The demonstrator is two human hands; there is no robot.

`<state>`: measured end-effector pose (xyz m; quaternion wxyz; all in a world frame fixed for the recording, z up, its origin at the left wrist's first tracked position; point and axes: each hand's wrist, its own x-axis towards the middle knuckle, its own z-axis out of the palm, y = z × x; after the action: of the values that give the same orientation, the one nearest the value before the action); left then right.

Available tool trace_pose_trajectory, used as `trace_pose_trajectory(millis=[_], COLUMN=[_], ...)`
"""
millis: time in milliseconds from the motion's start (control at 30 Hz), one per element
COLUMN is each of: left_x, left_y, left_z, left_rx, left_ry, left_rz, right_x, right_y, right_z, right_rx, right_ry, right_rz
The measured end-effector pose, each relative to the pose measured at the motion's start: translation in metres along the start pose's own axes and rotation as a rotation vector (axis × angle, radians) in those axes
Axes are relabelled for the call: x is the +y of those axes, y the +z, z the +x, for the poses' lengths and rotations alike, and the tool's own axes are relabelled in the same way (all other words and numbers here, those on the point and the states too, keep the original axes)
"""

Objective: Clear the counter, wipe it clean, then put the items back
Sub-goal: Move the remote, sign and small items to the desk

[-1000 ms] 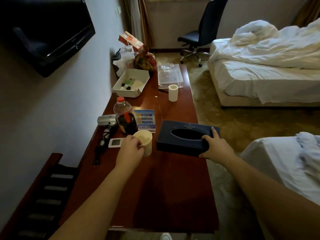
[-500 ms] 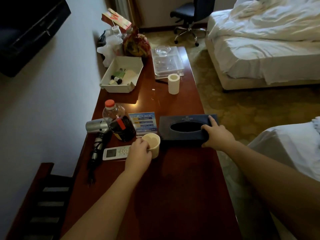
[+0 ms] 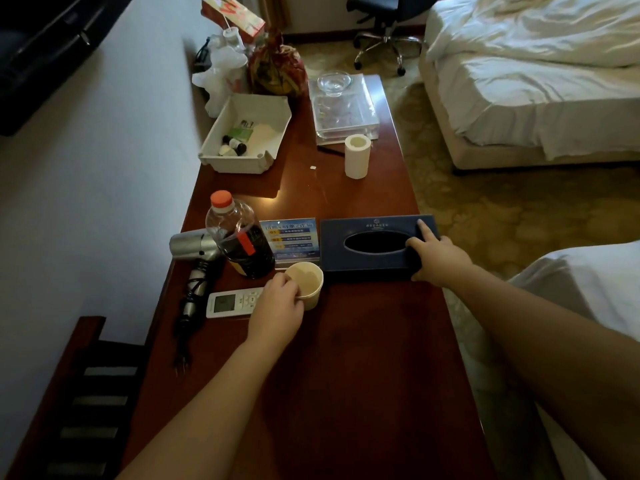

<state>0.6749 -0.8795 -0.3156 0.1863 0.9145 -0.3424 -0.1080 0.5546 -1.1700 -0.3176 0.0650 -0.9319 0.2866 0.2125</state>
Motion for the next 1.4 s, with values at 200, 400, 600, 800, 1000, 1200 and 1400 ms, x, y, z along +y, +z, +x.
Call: trace_pose_trajectory(millis=[200,400,600,800,1000,1200,1400], left_x=[-0.001,-0.001,0.001,0.003,0.016,0.033,0.055], left_y=[-0.001,-0.008,-0.020,-0.046,-0.082,-0.103,-0.104], left_z=[0.000,-0.003,-0.021,-0.058,-0.125,-0.235,-0.347], left_rx=[-0.016,-0.078,-0.057,0.025,0.045,0.131,0.240], left_ry=[-0.002,0.018,-0.014,-0.213,-0.408,-0.528,-0.626], left_rz=[0.010,0.072,0.022,-0.150,-0.166,-0.238,-0.277], right_x=[0.000,0.002,-0.001,-0.031,-0.074,-0.101,-0.113], right_y=[-0.003,0.000,-0.001,-0.013,-0.027,-0.021,-0.009], right_z=[0.006,0.000,-0.030,-0.082,-0.155,-0.253,-0.343], right_rx=[-0.020,-0.017,0.078,0.294,0.184,0.148,0.132], right_ry=[0.007,0.012,0.015,-0.107,-0.262,-0.444,-0.626], right_rz=[-0.072,-0.056,0.030,0.196,0.392,0.340,0.266])
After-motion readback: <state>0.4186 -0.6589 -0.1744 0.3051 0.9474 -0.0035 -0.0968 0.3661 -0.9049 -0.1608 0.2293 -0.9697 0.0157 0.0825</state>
